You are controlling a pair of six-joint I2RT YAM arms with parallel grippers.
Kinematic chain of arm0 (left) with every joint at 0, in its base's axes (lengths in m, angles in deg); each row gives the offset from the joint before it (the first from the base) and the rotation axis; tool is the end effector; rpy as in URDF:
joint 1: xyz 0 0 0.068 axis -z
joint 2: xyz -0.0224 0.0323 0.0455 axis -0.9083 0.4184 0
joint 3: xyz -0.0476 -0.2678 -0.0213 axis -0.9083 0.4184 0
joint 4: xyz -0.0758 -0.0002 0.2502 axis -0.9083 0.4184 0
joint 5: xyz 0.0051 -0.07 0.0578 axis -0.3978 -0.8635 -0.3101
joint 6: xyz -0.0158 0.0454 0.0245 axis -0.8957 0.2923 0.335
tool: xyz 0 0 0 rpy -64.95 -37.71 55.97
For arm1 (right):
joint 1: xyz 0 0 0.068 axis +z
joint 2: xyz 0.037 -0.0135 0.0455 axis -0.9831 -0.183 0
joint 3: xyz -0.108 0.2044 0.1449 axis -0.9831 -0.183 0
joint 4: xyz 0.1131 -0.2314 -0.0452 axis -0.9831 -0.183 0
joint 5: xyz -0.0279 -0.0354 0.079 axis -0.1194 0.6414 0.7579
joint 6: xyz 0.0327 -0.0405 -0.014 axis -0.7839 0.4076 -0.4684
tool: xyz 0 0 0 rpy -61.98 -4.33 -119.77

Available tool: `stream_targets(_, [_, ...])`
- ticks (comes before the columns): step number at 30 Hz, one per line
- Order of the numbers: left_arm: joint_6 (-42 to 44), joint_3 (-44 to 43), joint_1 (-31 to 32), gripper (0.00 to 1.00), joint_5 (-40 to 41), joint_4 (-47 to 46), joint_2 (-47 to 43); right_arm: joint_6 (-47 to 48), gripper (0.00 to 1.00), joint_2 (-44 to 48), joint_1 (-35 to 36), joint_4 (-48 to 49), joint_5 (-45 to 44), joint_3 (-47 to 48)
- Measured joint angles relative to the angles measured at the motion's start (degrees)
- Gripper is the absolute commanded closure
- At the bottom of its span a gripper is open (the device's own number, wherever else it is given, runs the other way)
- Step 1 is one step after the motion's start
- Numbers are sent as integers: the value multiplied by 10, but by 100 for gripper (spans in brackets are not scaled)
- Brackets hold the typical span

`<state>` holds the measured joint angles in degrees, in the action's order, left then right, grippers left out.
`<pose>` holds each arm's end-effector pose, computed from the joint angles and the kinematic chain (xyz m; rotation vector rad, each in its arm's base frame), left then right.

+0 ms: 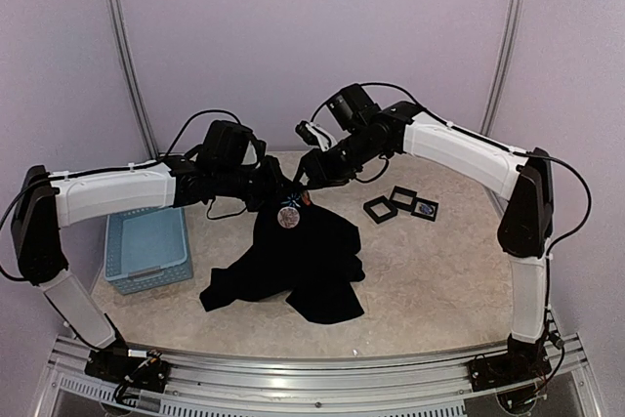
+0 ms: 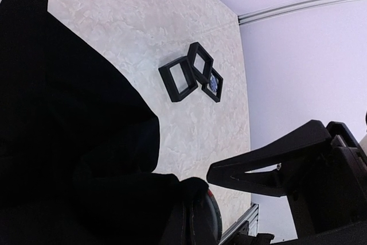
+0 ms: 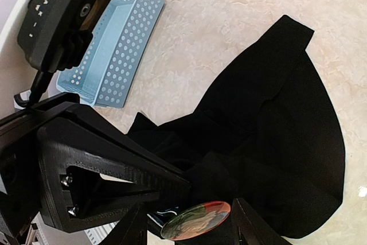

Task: Remove the brooch from the garment
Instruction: Pick up the brooch from the crumpled clothing.

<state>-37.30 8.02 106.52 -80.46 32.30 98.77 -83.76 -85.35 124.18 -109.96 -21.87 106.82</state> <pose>0.2820 -0.2566 0.2789 -0.2269 2.3501 -1.1673 0.3216 0.3375 0.3148 -0.7409 2.4526 0.9512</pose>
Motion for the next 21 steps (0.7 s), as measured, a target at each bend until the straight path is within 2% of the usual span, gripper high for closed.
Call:
stream_targets(7, [-5,0,0,100,8,2,0,24,56,-21,24,-47,-68,60])
stream_targets(21, [-15,0,0,100,21,-5,0,43,67,-37,39,-90,-148,79])
